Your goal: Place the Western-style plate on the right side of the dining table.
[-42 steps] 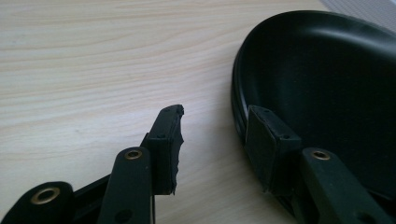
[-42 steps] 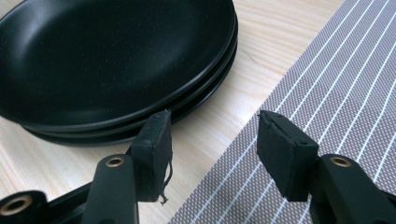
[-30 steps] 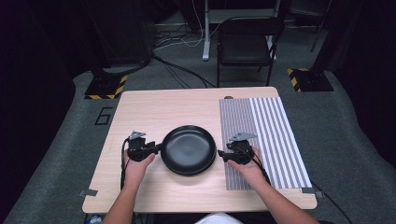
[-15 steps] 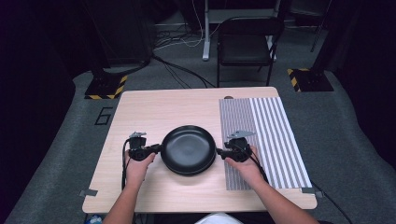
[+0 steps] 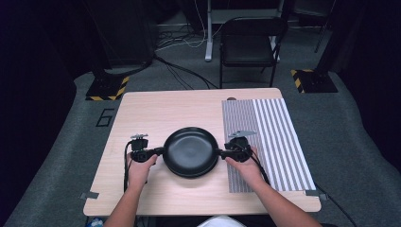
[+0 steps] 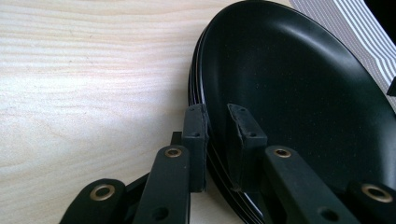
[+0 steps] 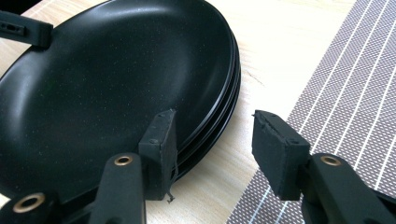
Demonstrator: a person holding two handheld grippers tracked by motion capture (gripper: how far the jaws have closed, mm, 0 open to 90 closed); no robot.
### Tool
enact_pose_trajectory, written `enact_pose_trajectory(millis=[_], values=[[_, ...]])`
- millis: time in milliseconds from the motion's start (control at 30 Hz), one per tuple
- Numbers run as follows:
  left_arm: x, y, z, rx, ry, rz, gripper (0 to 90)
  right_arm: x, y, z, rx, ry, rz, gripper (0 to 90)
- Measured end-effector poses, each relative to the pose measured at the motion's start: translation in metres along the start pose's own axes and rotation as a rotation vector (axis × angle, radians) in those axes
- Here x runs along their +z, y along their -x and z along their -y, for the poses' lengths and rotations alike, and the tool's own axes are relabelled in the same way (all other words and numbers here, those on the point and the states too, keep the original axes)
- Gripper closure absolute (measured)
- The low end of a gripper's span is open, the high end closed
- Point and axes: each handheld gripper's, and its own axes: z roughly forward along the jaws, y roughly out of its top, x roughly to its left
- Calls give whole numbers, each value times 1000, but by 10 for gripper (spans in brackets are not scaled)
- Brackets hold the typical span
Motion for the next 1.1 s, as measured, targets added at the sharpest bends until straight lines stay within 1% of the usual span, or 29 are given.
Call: enact_pose_trajectory(millis=[67, 233, 267, 367, 433, 467, 500, 533, 567, 600, 633, 700, 767, 800, 833, 867, 967, 1000, 1033, 1100], values=[[0, 0, 0, -6, -1, 4, 779, 0, 0, 0, 6, 1, -1, 490], [1, -1, 1, -3, 0, 4, 766, 3, 3, 0, 22, 3, -9, 474], [2, -1, 1, -2, -1, 4, 766, 4, 3, 0, 32, 4, -10, 473], [4, -1, 2, -17, -1, 7, 747, 5, 3, 0, 47, -2, -15, 467], [3, -1, 2, -16, -1, 5, 748, 6, 4, 0, 51, -3, -17, 465], [2, 0, 1, -5, 1, 0, 755, 7, 4, 0, 58, -6, -18, 464], [-1, 1, 0, 1, 14, -11, 777, 7, 4, 0, 63, -8, -20, 463], [-3, 1, -1, 4, 24, -14, 821, 8, 5, 0, 68, -8, -20, 459], [-3, 1, -1, 4, 24, -14, 827, 8, 5, 0, 68, -8, -20, 459], [-3, 1, -1, -8, 24, -6, 827, 9, 5, 1, 78, -9, -23, 457], [-3, 0, -1, -13, 23, -2, 827, 9, 5, 1, 78, -9, -23, 457], [-3, -3, -2, -39, 17, 16, 829, 10, 6, 1, 89, -18, -31, 454], [-1, -3, -2, -57, 14, 24, 826, 10, 7, 2, 93, -15, -35, 454], [0, -4, -2, -56, -2, 34, 813, 11, 7, 2, 96, -18, -34, 454], [0, -4, -2, -74, 1, 42, 813, 11, 7, 2, 96, -18, -34, 454], [0, -5, -2, -76, 3, 45, 815, 11, 7, 2, 95, -18, -34, 453], [0, -4, -2, -75, 4, 42, 815, 11, 7, 2, 100, -25, -36, 450], [1, -3, -1, -68, 10, 36, 815, 11, 6, 2, 103, -27, -40, 450], [0, -3, -1, -54, 5, 32, 815, 12, 6, 3, 113, -31, -39, 449], [1, -2, -1, -55, 8, 28, 815, 13, 6, 3, 111, -31, -44, 448]])
